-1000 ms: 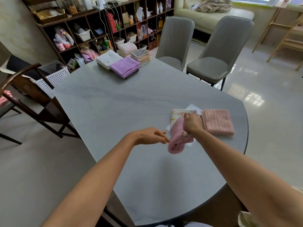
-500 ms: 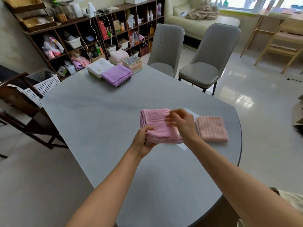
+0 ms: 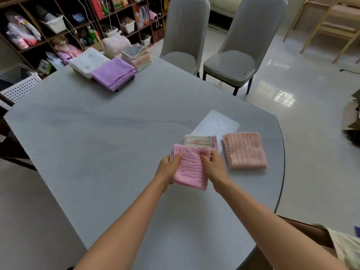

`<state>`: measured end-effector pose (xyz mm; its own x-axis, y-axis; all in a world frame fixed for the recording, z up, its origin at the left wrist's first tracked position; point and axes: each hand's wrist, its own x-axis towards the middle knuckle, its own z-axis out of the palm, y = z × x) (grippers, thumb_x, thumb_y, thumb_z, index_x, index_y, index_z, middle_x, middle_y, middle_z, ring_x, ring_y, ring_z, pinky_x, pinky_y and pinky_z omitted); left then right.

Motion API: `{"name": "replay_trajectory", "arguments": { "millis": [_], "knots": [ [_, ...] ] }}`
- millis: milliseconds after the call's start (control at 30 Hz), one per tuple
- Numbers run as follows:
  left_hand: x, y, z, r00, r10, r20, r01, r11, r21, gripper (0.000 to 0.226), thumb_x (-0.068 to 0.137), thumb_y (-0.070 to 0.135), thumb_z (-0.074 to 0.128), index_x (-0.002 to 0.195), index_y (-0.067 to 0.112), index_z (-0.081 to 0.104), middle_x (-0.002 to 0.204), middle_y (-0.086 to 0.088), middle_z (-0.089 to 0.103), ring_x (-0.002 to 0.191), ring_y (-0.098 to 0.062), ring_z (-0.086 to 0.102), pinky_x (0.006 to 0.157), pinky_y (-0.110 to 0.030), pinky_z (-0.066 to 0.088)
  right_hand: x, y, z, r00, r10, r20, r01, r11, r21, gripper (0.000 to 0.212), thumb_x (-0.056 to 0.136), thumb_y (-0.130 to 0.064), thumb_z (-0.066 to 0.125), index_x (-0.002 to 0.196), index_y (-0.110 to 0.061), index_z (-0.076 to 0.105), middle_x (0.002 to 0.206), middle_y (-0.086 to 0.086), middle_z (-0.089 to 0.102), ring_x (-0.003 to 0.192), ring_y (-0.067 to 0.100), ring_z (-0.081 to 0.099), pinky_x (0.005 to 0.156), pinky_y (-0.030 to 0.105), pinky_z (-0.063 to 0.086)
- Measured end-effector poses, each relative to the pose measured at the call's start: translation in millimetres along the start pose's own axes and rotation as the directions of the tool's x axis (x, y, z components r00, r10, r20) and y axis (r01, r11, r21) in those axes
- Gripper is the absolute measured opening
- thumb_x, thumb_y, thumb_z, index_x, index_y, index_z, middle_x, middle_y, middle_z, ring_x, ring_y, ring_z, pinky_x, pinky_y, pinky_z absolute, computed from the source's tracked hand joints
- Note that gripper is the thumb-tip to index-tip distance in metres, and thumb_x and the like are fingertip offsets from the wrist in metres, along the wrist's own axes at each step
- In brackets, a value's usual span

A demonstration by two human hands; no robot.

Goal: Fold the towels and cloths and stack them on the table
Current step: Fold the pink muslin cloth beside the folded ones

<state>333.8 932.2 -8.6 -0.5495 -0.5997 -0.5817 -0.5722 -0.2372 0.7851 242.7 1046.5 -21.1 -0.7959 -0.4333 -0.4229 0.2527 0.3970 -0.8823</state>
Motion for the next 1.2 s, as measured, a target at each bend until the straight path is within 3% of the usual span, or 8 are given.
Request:
{"name": "replay_trajectory", "arguments": {
  "millis": [133, 233, 467, 633, 767, 933, 1067, 1200],
  "knots": [
    [35, 9, 35, 0.959, 0.263, -0.108, -0.23, 0.941, 0.248, 0.034, 0.096, 0.046, 0.048, 0.103, 0.013, 0.053, 0.104, -0.01, 0.066, 0.093, -0.03, 0.062, 0.079, -0.038, 0.052, 39, -5, -11, 0.983, -0.047, -0.178, 0.047, 0.999, -0.006, 0.042, 0.09, -0.043, 0.053, 0.117, -0.011, 0.057, 0.103, 0.002, 0.066, 0.094, 0.019, 0.064, 0.085, 0.036, 0.05],
    [55, 14, 51, 0.934, 0.338, -0.114, -0.287, 0.901, 0.325, 0.033, 0.099, 0.046, 0.04, 0.1, 0.014, 0.047, 0.099, -0.008, 0.064, 0.089, -0.03, 0.059, 0.071, -0.035, 0.045, 74, -8, -24, 0.944, -0.156, -0.291, 0.102, 0.976, -0.194, 0.025, 0.097, -0.031, 0.047, 0.099, -0.007, 0.052, 0.098, 0.01, 0.06, 0.091, 0.028, 0.056, 0.076, 0.032, 0.038],
    [98, 4, 83, 0.894, 0.395, -0.212, -0.273, 0.855, 0.44, 0.033, 0.101, 0.044, 0.033, 0.111, 0.013, 0.042, 0.103, -0.014, 0.066, 0.09, -0.037, 0.06, 0.068, -0.037, 0.043, 122, 7, -30, 0.94, -0.274, -0.205, 0.186, 0.912, -0.366, 0.021, 0.102, -0.031, 0.036, 0.099, -0.011, 0.041, 0.088, 0.003, 0.052, 0.081, 0.024, 0.049, 0.069, 0.033, 0.033],
    [111, -11, 88, 0.931, 0.252, -0.264, -0.104, 0.876, 0.47, 0.037, 0.101, 0.045, 0.031, 0.112, 0.012, 0.044, 0.11, -0.014, 0.063, 0.096, -0.035, 0.059, 0.073, -0.036, 0.042, 136, 29, -21, 0.956, -0.266, -0.127, 0.197, 0.896, -0.397, 0.022, 0.102, -0.034, 0.034, 0.099, -0.012, 0.038, 0.097, 0.01, 0.06, 0.089, 0.03, 0.056, 0.075, 0.039, 0.041],
    [133, 2, 83, 0.967, 0.12, -0.225, -0.043, 0.947, 0.318, 0.051, 0.097, 0.053, 0.037, 0.107, 0.009, 0.06, 0.113, -0.014, 0.064, 0.104, -0.033, 0.059, 0.085, -0.036, 0.044, 142, 29, -21, 0.941, -0.324, -0.093, 0.251, 0.858, -0.449, 0.019, 0.102, -0.036, 0.033, 0.097, -0.017, 0.035, 0.089, 0.002, 0.058, 0.079, 0.026, 0.054, 0.067, 0.036, 0.038],
    [131, 2, 75, 0.904, 0.298, -0.305, -0.164, 0.903, 0.397, 0.038, 0.097, 0.051, 0.04, 0.087, 0.016, 0.052, 0.09, -0.006, 0.064, 0.087, -0.031, 0.058, 0.066, -0.032, 0.038, 140, 34, -21, 0.955, -0.289, -0.062, 0.223, 0.843, -0.489, 0.019, 0.102, -0.036, 0.032, 0.094, -0.018, 0.032, 0.089, 0.003, 0.057, 0.078, 0.027, 0.053, 0.065, 0.036, 0.035],
    [135, -2, 78, 0.92, 0.279, -0.274, -0.083, 0.825, 0.559, 0.038, 0.1, 0.048, 0.036, 0.107, 0.013, 0.05, 0.113, -0.012, 0.06, 0.102, -0.033, 0.057, 0.073, -0.036, 0.039, 145, 32, -30, 0.961, -0.233, -0.15, 0.116, 0.83, -0.545, 0.016, 0.1, -0.026, 0.035, 0.103, -0.011, 0.039, 0.105, 0.012, 0.055, 0.092, 0.033, 0.052, 0.073, 0.039, 0.038],
    [138, 2, 81, 0.923, 0.335, -0.19, -0.139, 0.751, 0.646, 0.04, 0.101, 0.044, 0.03, 0.119, 0.012, 0.046, 0.123, -0.012, 0.047, 0.115, -0.031, 0.047, 0.083, -0.039, 0.04, 138, 25, -11, 0.875, -0.469, -0.118, 0.271, 0.678, -0.683, 0.041, 0.098, -0.022, 0.032, 0.135, -0.01, 0.044, 0.142, 0.014, 0.043, 0.131, 0.031, 0.037, 0.108, 0.043, 0.03]
  ]
}}
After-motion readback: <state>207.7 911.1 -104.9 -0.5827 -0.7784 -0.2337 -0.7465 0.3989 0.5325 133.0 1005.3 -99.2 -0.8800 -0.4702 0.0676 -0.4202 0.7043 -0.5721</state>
